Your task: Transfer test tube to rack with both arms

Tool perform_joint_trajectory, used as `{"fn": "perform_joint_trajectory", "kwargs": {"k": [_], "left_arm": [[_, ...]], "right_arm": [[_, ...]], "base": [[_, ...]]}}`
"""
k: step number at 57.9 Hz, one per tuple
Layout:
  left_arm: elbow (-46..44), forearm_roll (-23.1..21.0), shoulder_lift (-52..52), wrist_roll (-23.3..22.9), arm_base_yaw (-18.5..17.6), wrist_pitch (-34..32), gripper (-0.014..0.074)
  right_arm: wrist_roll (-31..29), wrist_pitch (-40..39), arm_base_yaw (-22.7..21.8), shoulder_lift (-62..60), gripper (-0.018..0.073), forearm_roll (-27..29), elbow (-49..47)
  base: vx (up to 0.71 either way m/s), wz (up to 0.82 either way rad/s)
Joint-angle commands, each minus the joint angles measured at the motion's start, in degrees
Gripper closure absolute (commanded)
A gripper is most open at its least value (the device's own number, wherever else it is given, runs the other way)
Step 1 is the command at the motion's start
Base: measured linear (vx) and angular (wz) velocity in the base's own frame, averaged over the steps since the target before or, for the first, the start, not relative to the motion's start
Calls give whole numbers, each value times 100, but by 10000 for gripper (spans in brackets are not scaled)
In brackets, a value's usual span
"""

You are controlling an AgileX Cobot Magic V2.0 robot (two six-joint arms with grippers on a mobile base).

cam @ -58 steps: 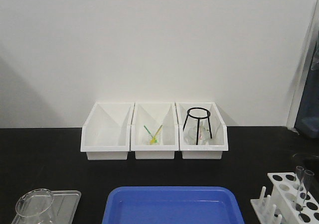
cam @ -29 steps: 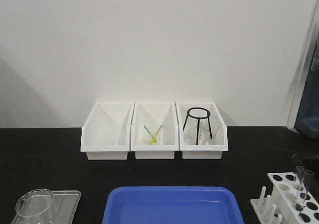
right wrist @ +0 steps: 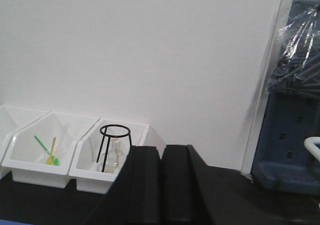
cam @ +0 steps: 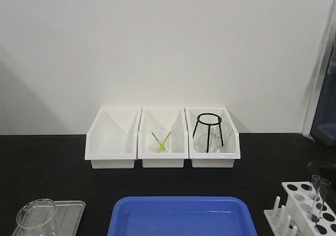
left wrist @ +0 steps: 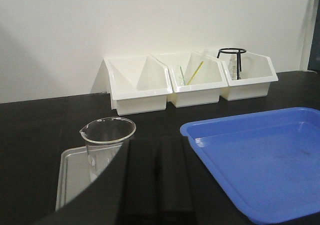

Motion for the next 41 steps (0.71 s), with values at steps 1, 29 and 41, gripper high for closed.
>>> {"fn": "perform_joint_trajectory", "kwargs": {"k": [1,29,41], "left_arm": [[15,-14,-95,7,15,-457,602],[15,-14,-95,7,15,-457,602],[15,-14,-95,7,15,-457,602]], "right_arm": [[-776,-102,-17,-40,570,878,-160],[-5020,1784,-15,-477,570,5053,-160],[-5071,2159,-15,-879,570,5143,76]], "base": [[0,0],[0,0],[0,0]]}}
